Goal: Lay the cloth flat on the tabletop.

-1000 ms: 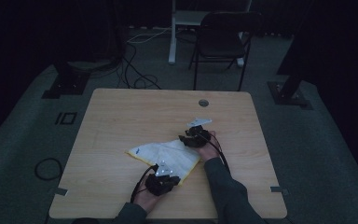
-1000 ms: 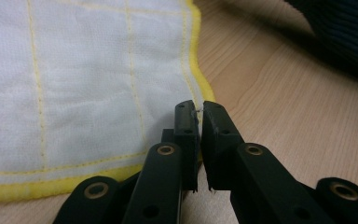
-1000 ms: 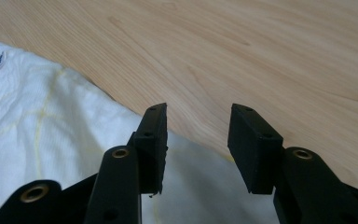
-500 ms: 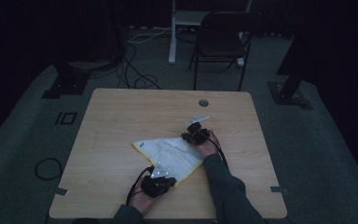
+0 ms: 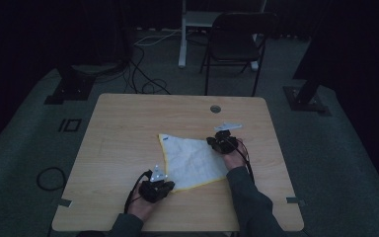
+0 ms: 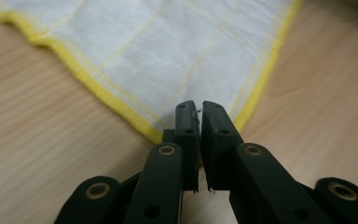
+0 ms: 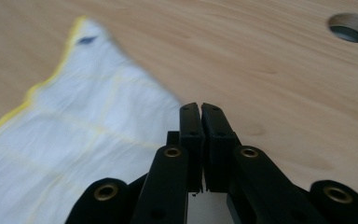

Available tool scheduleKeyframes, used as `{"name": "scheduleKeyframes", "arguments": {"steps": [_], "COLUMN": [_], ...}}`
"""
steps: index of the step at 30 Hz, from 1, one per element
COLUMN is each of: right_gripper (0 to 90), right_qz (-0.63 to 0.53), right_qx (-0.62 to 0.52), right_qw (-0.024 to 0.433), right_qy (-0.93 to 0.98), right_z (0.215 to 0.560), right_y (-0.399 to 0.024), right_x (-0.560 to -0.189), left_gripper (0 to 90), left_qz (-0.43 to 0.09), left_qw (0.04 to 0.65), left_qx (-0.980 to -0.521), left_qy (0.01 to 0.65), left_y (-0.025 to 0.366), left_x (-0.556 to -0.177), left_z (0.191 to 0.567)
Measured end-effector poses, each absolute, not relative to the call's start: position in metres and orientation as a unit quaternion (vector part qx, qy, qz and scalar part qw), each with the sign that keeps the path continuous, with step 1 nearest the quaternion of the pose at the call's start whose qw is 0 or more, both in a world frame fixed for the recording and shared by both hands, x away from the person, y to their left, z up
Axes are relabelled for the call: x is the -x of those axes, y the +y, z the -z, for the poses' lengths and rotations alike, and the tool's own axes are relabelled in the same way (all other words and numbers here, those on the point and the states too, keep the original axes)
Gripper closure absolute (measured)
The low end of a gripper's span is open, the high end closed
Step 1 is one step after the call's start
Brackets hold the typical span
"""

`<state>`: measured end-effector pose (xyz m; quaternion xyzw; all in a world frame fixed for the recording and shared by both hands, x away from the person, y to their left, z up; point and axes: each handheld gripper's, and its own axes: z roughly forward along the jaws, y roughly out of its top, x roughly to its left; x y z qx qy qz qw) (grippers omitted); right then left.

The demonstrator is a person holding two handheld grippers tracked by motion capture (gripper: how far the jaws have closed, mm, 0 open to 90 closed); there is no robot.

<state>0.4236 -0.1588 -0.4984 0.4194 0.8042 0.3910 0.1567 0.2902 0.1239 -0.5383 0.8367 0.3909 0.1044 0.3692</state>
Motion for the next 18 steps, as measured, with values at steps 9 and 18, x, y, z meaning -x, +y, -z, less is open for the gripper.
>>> {"name": "scheduleKeyframes", "arguments": {"steps": [9,18], "right_gripper": [88.6,88.4], "right_qz": [-0.46,-0.465], "right_qx": [-0.416,-0.37], "right_qw": [0.105,0.08], "right_qy": [0.778,0.801], "right_z": [0.509,0.521], "right_y": [-0.155,-0.13], "right_x": [-0.378,-0.348], "left_gripper": [81.7,79.8], "left_qz": [-0.135,-0.151], "left_qw": [0.359,0.386], "left_qx": [-0.813,-0.813], "left_qy": [0.438,0.409], "left_y": [0.146,0.125], "left_x": [-0.297,-0.311], "left_z": [0.532,0.513]}}
